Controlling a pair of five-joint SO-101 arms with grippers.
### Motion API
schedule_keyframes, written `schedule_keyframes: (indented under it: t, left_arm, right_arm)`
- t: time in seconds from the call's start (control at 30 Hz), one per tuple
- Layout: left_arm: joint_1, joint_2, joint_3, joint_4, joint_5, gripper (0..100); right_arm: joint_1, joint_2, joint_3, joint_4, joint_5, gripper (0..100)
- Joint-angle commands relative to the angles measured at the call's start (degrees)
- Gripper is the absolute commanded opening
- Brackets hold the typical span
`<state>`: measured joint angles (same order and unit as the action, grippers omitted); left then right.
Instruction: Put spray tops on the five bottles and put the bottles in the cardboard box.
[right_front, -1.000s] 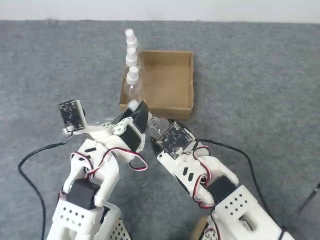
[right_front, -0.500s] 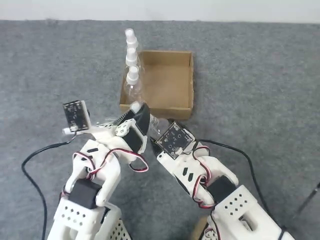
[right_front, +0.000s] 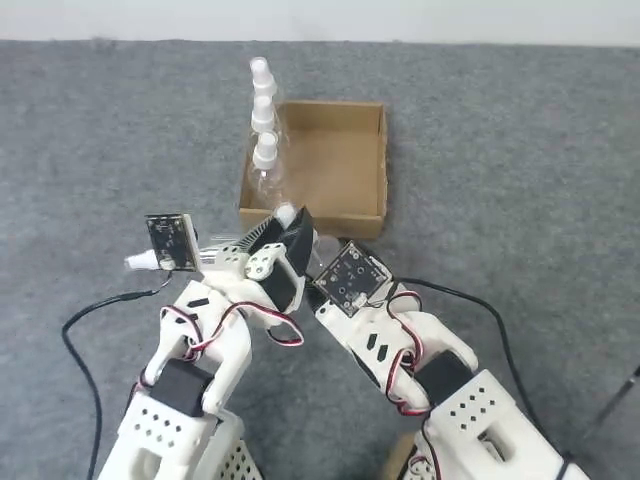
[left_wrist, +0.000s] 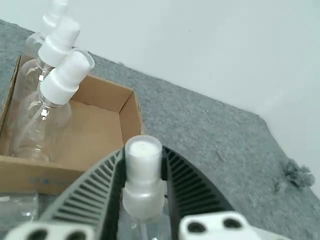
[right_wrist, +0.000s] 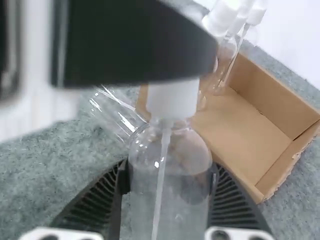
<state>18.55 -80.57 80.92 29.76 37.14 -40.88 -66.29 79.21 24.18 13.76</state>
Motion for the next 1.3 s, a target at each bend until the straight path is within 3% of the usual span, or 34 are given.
schedule_keyframes:
  t: [0.0, 0.4, 0.53, 0.9, 1.27]
  left_arm:
    - [0.5, -0.4, -0.2, -0.8, -0.8, 1]
    - [0.4, -0.4, -1.5, 1.1, -0.7, 1]
    - [0.3, -0.4, -1.5, 1.5, -0.6, 7]
    - [0.3, -0.4, -14.1, 23.1, 5.2, 28]
    - [-0.2, -0.4, -15.7, 25.2, 6.3, 32]
  right_arm:
    - [-0.4, -5.3, 0.5, -1.3, 0.4, 11.8]
    - [-0.4, -17.4, 5.4, -1.3, 0.4, 11.7]
    - [-0.4, -17.3, 5.4, -1.3, 0.5, 11.7]
    - [-0.4, -17.3, 5.4, -1.3, 0.5, 11.7]
    - [-0.4, -17.3, 5.4, -1.3, 0.5, 11.7]
